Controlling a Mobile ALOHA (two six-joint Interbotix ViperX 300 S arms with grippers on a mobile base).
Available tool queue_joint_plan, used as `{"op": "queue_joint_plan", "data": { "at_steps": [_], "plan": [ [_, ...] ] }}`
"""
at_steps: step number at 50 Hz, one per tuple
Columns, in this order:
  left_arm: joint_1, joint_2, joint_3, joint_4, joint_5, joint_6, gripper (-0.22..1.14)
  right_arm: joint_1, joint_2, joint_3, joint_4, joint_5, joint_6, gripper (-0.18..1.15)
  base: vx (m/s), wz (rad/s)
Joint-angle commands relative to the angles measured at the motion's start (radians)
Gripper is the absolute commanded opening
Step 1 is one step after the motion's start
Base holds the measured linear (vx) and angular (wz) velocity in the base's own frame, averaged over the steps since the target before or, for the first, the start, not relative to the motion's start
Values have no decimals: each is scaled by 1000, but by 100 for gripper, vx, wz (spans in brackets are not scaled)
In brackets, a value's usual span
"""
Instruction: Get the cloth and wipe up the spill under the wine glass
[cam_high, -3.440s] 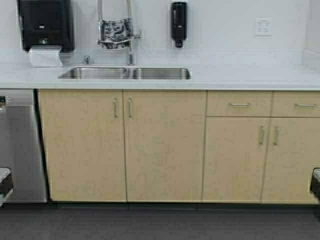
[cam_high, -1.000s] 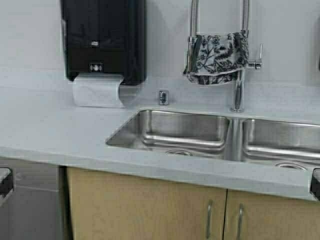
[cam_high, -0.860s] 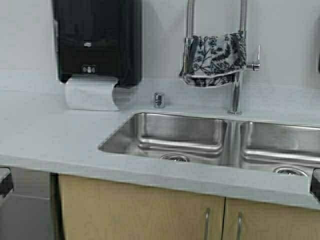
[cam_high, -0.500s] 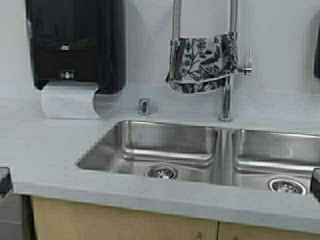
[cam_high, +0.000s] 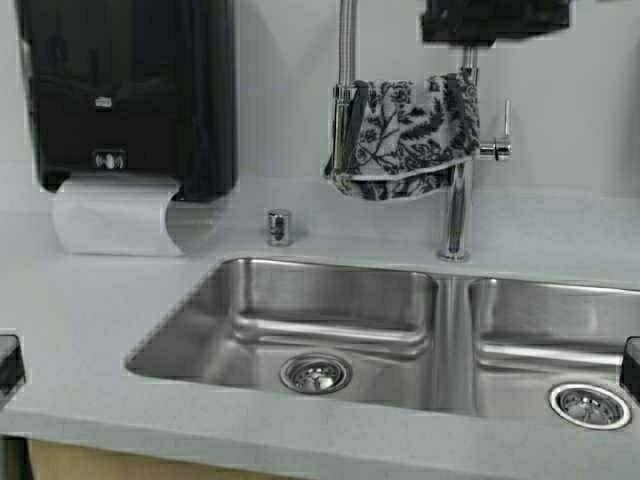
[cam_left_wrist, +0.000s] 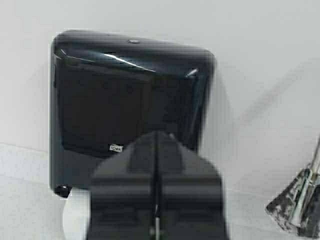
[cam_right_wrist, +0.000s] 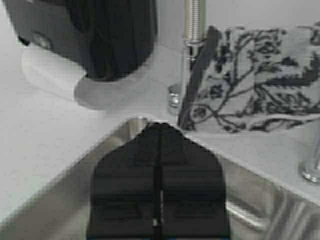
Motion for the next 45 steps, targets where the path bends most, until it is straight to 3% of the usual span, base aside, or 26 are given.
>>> {"op": "queue_joint_plan", "data": {
  "at_steps": [1,23,45],
  "plan": [
    [2,3,-9,-2,-2,0,3,14,109,-54,-3,-69,0,20,11,0],
    [2,-12,-8,-3,-2,-2,3,11,426,-199,8,-161,38,98,8,2],
    [2,-20,-8,-3,12,5,3,2,603,-367,26,-189,46,100,4,1]
  ]
}}
